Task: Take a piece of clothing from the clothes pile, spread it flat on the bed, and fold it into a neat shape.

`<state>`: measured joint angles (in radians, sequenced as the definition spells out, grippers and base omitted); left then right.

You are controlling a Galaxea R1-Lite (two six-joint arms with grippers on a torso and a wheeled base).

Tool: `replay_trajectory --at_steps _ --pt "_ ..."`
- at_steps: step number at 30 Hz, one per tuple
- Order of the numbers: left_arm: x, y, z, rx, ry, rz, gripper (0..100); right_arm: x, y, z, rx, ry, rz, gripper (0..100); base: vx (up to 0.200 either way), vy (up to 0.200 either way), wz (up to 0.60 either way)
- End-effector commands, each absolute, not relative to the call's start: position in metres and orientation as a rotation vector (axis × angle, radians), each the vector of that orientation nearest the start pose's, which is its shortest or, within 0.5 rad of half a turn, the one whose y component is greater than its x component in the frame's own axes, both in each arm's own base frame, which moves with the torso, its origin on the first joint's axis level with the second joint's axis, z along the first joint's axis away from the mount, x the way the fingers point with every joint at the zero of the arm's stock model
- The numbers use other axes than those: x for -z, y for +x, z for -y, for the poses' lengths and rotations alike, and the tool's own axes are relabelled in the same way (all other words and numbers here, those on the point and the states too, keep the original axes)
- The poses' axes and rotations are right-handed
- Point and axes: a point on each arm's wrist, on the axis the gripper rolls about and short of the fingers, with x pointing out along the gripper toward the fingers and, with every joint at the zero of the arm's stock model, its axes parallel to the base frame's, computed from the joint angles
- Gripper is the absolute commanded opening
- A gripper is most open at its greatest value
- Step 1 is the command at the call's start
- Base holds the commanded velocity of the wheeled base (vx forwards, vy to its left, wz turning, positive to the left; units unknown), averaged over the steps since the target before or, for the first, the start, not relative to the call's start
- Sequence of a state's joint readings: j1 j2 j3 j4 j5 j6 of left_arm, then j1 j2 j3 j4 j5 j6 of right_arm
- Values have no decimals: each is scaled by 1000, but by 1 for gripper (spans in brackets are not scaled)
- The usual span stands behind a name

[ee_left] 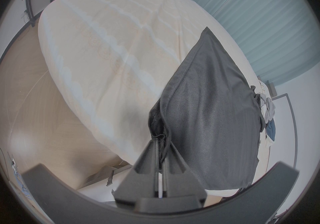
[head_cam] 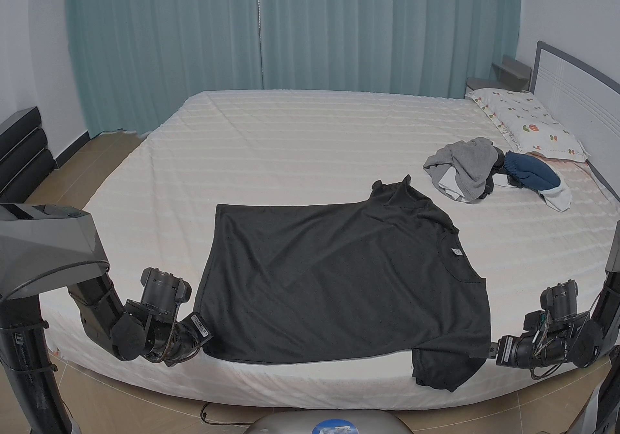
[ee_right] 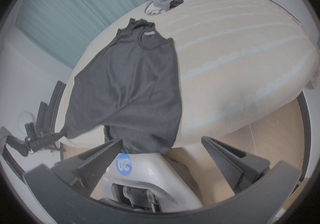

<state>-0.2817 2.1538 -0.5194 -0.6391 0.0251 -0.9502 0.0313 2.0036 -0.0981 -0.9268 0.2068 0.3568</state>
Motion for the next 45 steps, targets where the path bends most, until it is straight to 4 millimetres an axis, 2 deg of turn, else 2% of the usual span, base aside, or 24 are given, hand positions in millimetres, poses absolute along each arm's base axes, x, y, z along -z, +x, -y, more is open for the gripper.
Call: replay_trajectory --at_steps 1,9,12,13,29,36,42,45 --pt "16 272 74 -265 -726 -1012 0 13 194 -14 -54 400 -1057 100 0 0 0" --pt "15 269 70 -271 -736 -1019 0 34 196 -27 -114 349 -984 100 0 0 0" --pt "14 270 68 -274 -741 -1011 0 43 200 -28 -73 326 -962 100 0 0 0" --pt "13 271 68 -272 -743 -1009 0 44 201 -28 -66 321 -961 0 0 0 0" --pt "12 272 67 -270 -748 -1008 0 29 202 -26 -60 324 -903 0 0 0 0" --pt "11 268 61 -288 -750 -1010 0 16 187 -18 -52 266 -987 0 0 0 0" --pt "-2 258 54 -278 -735 -991 0 19 183 -16 -56 246 -1032 0 0 0 0" --pt "-1 254 54 -264 -698 -1005 0 20 181 -16 -56 242 -1054 0 0 0 0"
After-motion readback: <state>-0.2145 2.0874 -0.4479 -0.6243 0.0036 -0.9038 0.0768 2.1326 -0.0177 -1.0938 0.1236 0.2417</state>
